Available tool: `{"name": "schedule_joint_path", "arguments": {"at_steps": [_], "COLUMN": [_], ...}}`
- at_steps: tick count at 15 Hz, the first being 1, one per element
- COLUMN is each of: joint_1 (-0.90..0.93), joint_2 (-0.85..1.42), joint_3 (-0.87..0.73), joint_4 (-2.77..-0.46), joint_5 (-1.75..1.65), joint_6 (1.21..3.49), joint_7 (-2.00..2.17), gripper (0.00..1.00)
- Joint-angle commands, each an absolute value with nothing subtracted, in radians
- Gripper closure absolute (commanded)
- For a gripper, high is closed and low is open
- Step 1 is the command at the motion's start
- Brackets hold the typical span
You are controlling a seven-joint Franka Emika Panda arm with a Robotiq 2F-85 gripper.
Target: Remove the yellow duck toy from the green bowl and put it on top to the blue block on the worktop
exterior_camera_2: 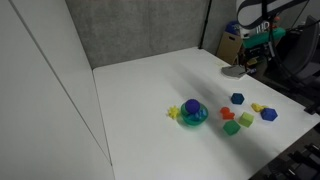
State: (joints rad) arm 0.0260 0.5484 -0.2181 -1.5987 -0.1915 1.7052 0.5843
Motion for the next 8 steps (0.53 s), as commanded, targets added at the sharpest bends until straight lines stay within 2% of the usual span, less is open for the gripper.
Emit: {"name": "schedule_joint_path", "arguments": {"at_steps": [1,8], "joint_1": [0.010,-0.007], "joint_2": [0.340,0.028], "joint_3": [-0.178,-0.119], "joint_4": [-1.813,-2.048], "joint_5": [-0.183,-0.110], "joint_6": [1.774,1.811], "joint_7": [0.500,0.319], "gripper": [0.00,0.00]}}
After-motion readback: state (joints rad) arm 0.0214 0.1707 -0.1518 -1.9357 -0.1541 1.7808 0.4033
